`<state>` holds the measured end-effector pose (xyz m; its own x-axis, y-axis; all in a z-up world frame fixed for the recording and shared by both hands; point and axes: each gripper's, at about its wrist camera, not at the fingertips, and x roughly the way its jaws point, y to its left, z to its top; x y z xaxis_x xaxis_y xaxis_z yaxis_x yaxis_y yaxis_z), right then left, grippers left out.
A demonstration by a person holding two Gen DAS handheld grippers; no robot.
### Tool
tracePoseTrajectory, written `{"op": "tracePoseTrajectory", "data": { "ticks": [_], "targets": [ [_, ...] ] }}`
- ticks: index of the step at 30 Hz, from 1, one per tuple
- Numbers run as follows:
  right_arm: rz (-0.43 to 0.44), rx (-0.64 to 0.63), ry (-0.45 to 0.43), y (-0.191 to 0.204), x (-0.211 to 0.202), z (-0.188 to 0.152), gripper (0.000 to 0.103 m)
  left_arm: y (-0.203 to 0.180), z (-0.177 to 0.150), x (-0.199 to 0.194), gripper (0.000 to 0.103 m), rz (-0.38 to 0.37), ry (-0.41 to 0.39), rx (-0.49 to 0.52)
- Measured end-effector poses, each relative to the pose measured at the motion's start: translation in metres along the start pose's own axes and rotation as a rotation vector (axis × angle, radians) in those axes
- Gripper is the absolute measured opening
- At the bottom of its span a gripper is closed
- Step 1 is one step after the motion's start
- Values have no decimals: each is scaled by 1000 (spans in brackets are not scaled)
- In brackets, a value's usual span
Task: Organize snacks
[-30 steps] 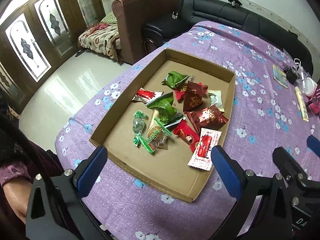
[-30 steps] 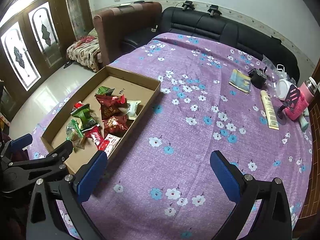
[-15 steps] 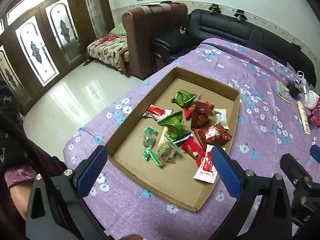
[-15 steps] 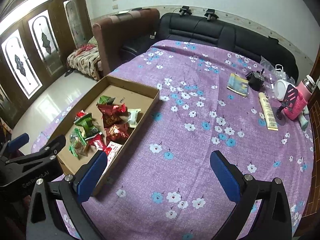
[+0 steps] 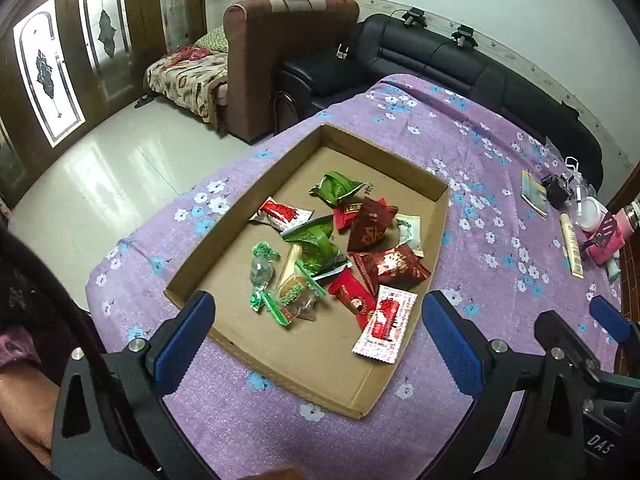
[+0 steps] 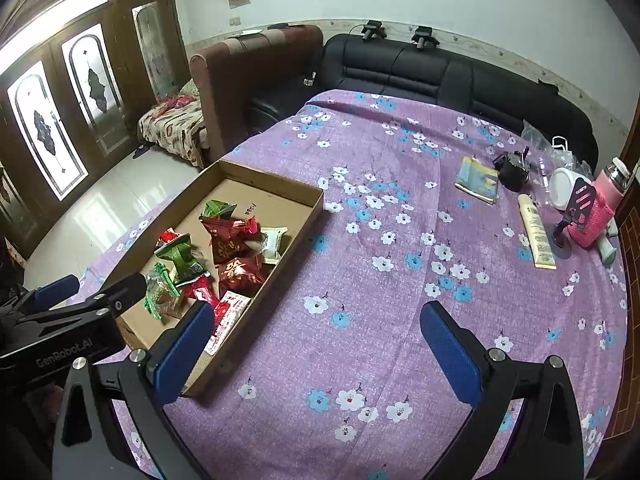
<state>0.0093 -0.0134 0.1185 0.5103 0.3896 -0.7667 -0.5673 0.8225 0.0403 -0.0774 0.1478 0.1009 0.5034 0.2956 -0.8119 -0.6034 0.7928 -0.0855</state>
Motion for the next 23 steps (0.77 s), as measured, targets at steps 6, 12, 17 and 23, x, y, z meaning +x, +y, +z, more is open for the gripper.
{"op": "tracePoseTrajectory", "data": {
  "ticks": [6,12,17,23],
  "targets": [
    [-1,6,0,0,0,0,102,-1,-1,-1,103,25,-16,18],
    [2,5,3,1,0,0,102,-1,-2,-2,103,31,-34,23],
    [3,4,5,1,1,0,102,1,-2,-6,103,35,-62,14],
    [2,2,4,1,2,-1,102,-1,-2,-3,103,16,-39,24]
  ]
}}
